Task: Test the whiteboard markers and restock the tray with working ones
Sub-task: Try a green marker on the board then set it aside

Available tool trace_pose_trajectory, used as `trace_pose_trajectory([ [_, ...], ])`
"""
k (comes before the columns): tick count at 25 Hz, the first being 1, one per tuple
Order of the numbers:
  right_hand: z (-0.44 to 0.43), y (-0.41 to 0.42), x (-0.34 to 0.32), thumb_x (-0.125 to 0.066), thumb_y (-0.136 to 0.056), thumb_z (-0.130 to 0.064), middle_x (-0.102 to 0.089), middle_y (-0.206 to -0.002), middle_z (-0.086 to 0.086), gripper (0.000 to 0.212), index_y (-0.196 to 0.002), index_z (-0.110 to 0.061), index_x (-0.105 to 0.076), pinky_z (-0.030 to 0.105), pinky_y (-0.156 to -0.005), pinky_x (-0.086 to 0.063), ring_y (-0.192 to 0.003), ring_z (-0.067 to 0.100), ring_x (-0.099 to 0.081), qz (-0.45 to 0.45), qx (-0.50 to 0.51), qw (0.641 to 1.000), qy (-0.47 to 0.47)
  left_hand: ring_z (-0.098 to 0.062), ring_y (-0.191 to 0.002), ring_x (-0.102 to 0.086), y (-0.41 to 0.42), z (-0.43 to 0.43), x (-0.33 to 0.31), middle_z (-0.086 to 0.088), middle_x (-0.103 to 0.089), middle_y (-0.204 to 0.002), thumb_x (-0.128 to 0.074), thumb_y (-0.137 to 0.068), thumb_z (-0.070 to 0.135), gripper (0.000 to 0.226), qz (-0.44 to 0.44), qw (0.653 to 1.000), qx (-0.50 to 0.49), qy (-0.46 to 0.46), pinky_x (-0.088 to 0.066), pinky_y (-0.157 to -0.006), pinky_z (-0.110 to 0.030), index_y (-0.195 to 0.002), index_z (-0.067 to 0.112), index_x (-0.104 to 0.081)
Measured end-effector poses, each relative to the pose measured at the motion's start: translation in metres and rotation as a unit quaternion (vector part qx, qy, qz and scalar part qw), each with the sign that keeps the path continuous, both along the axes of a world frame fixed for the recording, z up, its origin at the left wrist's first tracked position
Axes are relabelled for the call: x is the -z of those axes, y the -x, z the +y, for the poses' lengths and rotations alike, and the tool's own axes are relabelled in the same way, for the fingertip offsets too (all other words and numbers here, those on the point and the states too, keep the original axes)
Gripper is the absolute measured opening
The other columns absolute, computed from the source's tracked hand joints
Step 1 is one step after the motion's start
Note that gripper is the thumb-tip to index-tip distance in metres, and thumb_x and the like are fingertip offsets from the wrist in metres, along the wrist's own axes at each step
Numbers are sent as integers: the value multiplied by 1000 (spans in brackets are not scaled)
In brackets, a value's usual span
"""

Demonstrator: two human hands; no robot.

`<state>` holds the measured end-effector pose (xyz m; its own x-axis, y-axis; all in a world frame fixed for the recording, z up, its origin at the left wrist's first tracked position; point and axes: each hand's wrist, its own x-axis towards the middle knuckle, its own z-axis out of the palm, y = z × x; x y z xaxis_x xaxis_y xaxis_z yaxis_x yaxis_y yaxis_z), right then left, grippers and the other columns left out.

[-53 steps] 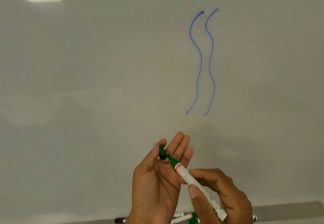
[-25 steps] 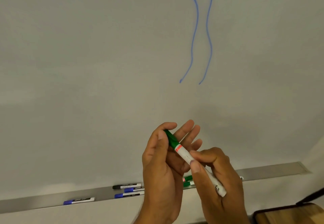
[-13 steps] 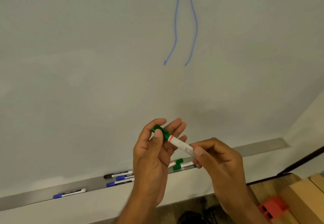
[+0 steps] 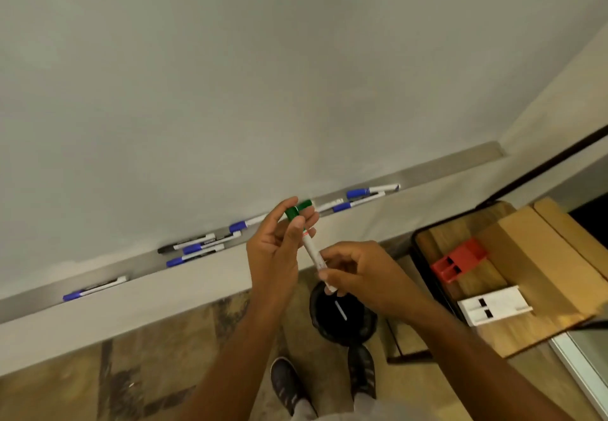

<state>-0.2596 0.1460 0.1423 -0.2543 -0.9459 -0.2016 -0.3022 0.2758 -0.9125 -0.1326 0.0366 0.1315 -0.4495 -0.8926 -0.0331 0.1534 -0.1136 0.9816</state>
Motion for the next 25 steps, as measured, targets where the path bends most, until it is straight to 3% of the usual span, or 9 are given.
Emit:
trace_pose_trajectory([
  [8, 46, -18, 178, -72, -85, -31, -70, -77, -7, 10, -85, -21, -72, 31, -64, -59, -71, 6, -66, 30, 78, 984, -158, -5, -115, -72, -5, 34, 174, 13, -75, -127, -67, -104, 24, 37, -306, 946, 106, -5, -60, -102, -33, -141, 30, -65],
  [10, 60, -25, 220, -70, -82, -35, -70, -74, -8, 13, -80, -22, -70, 30, -60, -57, -69, 4, -66, 11, 100, 975, -196, -12, -111, -73, -6, 46, 214, 4, -74, -129, -60, -107, 29, 51, -378, 908, 181, -1, -60, -95, -33, -156, 31, -48],
  [13, 77, -35, 278, -64, -81, -41, -68, -64, 2, 27, -71, -17, -67, 40, -56, -54, -57, 16, -65, -40, 125, 960, -247, -18, -73, -65, -7, 65, 266, -8, -71, -91, -51, -110, 25, 73, -469, 826, 313, -9, -53, -69, -39, -170, 22, -8],
  [14, 81, -38, 299, -62, -83, -40, -67, -62, 3, 28, -68, -17, -66, 42, -56, -54, -54, 18, -64, -45, 123, 955, -268, -19, -77, -64, -5, 71, 284, -11, -70, -98, -52, -110, 20, 79, -483, 803, 348, -21, -52, -71, -40, -169, 19, 1],
  [16, 83, -36, 338, -60, -89, -33, -66, -60, 3, 30, -65, -16, -67, 44, -57, -55, -53, 17, -62, -21, 119, 941, -317, -28, -117, -65, 0, 79, 317, -20, -55, -149, -53, -107, 13, 85, -497, 772, 394, -39, -52, -91, -39, -168, 15, 7],
  [18, 80, -25, 374, -62, -89, -29, -67, -60, 4, 31, -65, -11, -68, 42, -58, -56, -60, 23, -67, -4, 136, 918, -372, -31, -154, -36, 2, 83, 349, -14, -22, -174, -50, -109, 19, 78, -518, 755, 401, -31, -40, -117, -39, -169, 13, 0],
  [20, 75, -10, 409, -65, -87, -25, -68, -65, 6, 24, -67, -12, -66, 34, -57, -51, -70, 29, -69, 16, 142, 907, -397, -29, -162, -20, 2, 87, 377, -13, -17, -176, -45, -111, 27, 70, -548, 733, 403, -4, -27, -128, -41, -169, 10, -8],
  [22, 69, 2, 435, -68, -88, -25, -73, -83, 11, 17, -83, -9, -70, 32, -64, -51, -84, 30, -70, 39, 129, 901, -412, -31, -160, -24, 1, 89, 397, -14, -23, -174, -44, -111, 29, 67, -568, 725, 389, -3, -29, -127, -44, -168, 8, -15],
  [25, 59, 9, 464, -68, -91, -38, -71, -108, 15, 38, -110, -5, -65, 29, -67, -42, -100, 32, -67, 48, 106, 898, -425, -33, -158, -30, -2, 94, 416, -15, -27, -172, -47, -110, 28, 65, -577, 727, 371, 9, -34, -124, -48, -166, 8, -22],
])
